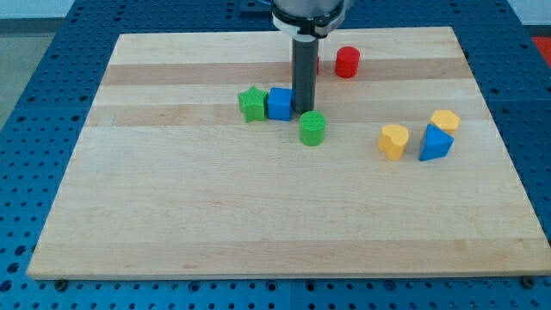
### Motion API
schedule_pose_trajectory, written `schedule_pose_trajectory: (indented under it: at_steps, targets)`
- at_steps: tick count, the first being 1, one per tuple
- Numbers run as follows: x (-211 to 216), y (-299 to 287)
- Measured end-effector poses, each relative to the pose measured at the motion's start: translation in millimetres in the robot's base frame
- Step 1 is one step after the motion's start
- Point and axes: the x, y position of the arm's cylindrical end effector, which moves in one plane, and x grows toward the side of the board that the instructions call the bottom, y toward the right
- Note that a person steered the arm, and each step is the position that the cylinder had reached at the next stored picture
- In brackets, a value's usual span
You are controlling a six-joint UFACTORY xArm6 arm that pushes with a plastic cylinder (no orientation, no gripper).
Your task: Move the green circle up bit
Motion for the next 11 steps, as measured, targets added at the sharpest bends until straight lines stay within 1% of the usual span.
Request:
schedule_pose_trajectory:
  at_steps: [2,3,4,5,6,7,8,11]
  targets:
    - [1.0,35.8]
    - [11.8,57.5]
    - [33.4,63.1]
    - [58.2,63.1]
    - [71.8,45.3]
    - [74.6,14.7]
    - [74.6,1.5]
    - [66.9,1.5]
